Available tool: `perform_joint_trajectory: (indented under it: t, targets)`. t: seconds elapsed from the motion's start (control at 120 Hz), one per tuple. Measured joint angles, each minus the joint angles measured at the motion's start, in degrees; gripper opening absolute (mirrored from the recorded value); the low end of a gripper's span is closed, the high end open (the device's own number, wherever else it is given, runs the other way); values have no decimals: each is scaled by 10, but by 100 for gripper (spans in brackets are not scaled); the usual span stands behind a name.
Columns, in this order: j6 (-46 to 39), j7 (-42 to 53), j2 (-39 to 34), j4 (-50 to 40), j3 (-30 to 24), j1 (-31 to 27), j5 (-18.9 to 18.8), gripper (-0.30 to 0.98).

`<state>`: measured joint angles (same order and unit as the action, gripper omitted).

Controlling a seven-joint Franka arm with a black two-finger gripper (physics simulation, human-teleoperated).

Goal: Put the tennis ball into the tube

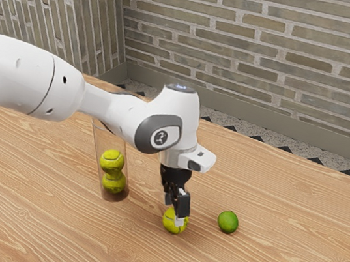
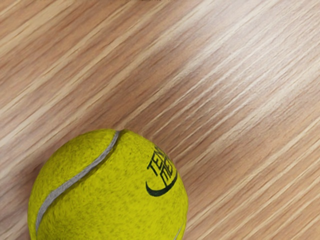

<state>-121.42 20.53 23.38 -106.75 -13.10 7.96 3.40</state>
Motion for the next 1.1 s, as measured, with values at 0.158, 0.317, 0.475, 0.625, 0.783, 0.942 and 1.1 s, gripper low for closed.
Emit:
perform_joint_trajectory:
  t: [0.158, 0.317, 0.475, 0.625, 0.783, 0.942, 1.1]
  targets:
    - [-15, 2, 18, 9, 2, 1, -8, 69]
    - [-22, 3, 35, 14, 4, 2, -9, 69]
    - [-25, 5, 45, 23, 4, 2, -10, 56]
    - [-26, 5, 46, 22, 5, 2, -10, 43]
    - [-26, 4, 53, 20, 5, 2, -11, 38]
    - [-15, 1, -13, 18, 14, 4, -16, 31]
    - [8, -2, -110, 23, 20, -14, -45, 30]
